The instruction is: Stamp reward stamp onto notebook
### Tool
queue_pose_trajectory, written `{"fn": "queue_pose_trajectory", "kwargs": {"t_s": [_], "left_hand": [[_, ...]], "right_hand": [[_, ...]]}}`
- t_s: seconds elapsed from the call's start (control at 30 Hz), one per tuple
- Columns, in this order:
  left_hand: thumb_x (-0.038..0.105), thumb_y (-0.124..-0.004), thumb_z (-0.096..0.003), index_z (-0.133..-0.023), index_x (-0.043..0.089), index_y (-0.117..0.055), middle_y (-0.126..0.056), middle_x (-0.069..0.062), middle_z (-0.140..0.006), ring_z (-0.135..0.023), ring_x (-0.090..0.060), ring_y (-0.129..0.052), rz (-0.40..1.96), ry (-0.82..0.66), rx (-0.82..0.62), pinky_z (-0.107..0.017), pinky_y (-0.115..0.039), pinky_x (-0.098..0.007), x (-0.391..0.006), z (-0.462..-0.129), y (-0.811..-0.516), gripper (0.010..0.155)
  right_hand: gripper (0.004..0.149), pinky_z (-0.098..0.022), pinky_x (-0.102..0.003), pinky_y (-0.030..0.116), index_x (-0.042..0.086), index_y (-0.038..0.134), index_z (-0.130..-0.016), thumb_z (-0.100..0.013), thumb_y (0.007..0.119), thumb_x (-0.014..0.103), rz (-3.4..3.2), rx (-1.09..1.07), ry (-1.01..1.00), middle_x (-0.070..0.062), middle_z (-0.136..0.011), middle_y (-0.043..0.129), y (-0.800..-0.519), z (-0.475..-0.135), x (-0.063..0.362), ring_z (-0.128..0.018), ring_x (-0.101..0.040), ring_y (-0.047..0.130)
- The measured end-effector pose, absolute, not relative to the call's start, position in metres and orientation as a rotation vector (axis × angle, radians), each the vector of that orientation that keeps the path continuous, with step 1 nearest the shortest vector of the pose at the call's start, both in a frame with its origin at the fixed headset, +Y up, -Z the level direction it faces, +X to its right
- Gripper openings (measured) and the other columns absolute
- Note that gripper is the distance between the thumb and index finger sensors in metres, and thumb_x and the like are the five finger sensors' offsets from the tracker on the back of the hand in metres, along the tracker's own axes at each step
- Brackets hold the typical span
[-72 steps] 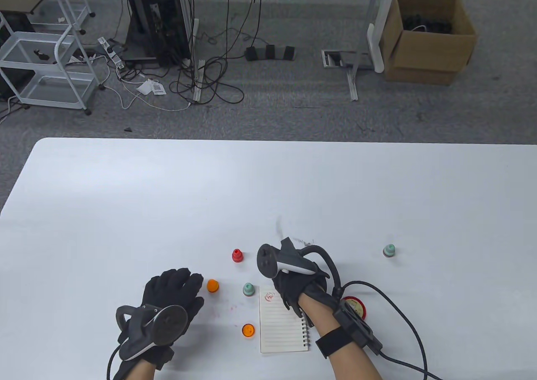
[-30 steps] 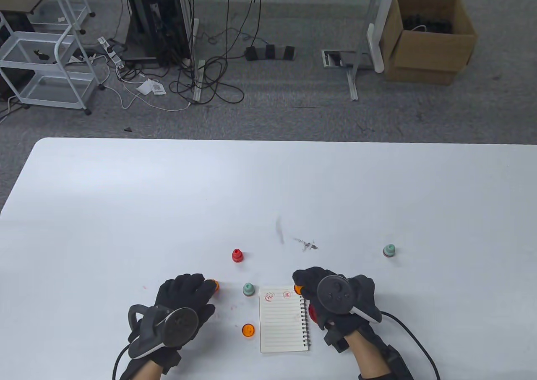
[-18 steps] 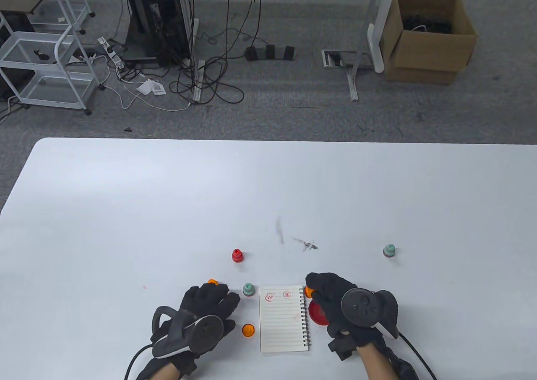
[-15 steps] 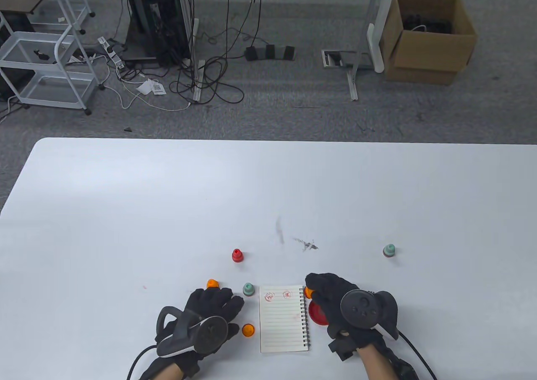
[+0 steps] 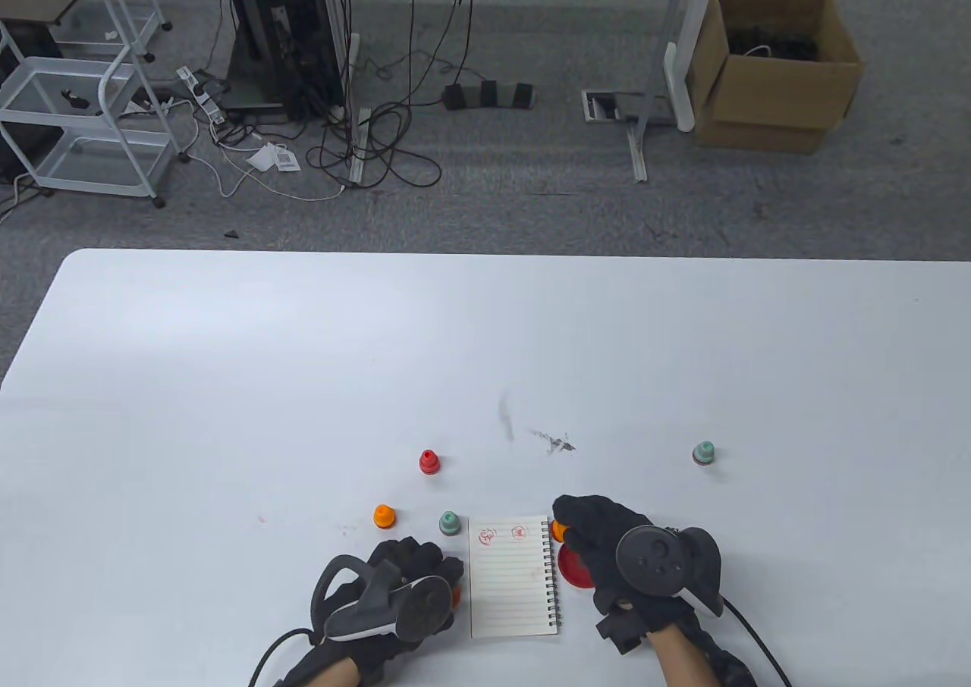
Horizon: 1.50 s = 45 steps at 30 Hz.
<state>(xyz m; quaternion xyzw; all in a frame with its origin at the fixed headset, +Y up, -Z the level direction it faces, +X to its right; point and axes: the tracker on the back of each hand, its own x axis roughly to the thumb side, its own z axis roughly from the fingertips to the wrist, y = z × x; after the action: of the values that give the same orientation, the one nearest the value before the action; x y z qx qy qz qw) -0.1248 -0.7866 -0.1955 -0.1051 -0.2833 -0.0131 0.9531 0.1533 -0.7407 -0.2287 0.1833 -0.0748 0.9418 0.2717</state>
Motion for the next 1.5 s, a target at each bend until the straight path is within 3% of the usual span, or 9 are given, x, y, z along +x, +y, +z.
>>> {"fn": "queue_pose_trajectory", "kwargs": {"t_s": [0.63, 0.8, 1.03, 1.27, 1.5], "left_hand": [[0.048, -0.083, -0.0438, -0.102, 0.029, -0.07, -0.069, -0.004, -0.104, -0.092, -0.03, -0.074, -0.011, -0.564, -0.219, -0.079, -0.063, -0.057, -0.12, -0.197, -0.791, 0.063], [0.043, -0.081, -0.0466, -0.105, 0.027, -0.062, -0.065, -0.008, -0.112, -0.101, -0.035, -0.072, 0.069, -0.506, -0.127, -0.078, -0.065, -0.058, -0.123, -0.198, -0.779, 0.064], [0.03, -0.087, -0.0446, -0.102, 0.029, -0.065, -0.087, -0.004, -0.097, -0.087, -0.029, -0.093, 0.335, -0.495, -0.01, -0.07, -0.08, -0.053, -0.131, -0.196, -0.767, 0.062], [0.032, -0.088, -0.0447, -0.105, 0.024, -0.063, -0.087, -0.001, -0.09, -0.08, -0.025, -0.093, 0.587, -0.477, -0.024, -0.07, -0.079, -0.053, -0.139, -0.197, -0.767, 0.065], [0.041, -0.09, -0.0402, -0.099, 0.021, -0.072, -0.092, 0.001, -0.083, -0.075, -0.023, -0.096, 0.689, -0.488, 0.0, -0.069, -0.081, -0.053, -0.141, -0.197, -0.765, 0.064]], "right_hand": [[0.046, -0.046, -0.044, 0.082, 0.017, 0.085, -0.085, -0.04, 0.084, 0.027, 2.562, 0.523, -0.165, -0.014, -0.08, 0.092, -0.741, -0.228, 0.15, -0.051, -0.026, 0.1], [0.047, -0.048, -0.046, 0.081, 0.016, 0.084, -0.086, -0.041, 0.084, 0.026, 2.54, 0.521, -0.184, -0.014, -0.082, 0.091, -0.74, -0.226, 0.147, -0.054, -0.027, 0.099], [0.047, -0.049, -0.046, 0.08, 0.016, 0.083, -0.087, -0.041, 0.084, 0.026, 2.449, 0.592, -0.155, -0.014, -0.083, 0.09, -0.739, -0.22, 0.133, -0.056, -0.028, 0.099], [0.051, -0.048, -0.046, 0.082, 0.014, 0.081, -0.089, -0.04, 0.085, 0.027, 2.34, 0.698, -0.143, -0.014, -0.08, 0.092, -0.738, -0.21, 0.113, -0.055, -0.027, 0.1], [0.054, -0.046, -0.045, 0.083, 0.012, 0.079, -0.088, -0.037, 0.087, 0.026, 2.147, 0.722, -0.142, -0.014, -0.077, 0.093, -0.737, -0.203, 0.102, -0.051, -0.026, 0.101]]}}
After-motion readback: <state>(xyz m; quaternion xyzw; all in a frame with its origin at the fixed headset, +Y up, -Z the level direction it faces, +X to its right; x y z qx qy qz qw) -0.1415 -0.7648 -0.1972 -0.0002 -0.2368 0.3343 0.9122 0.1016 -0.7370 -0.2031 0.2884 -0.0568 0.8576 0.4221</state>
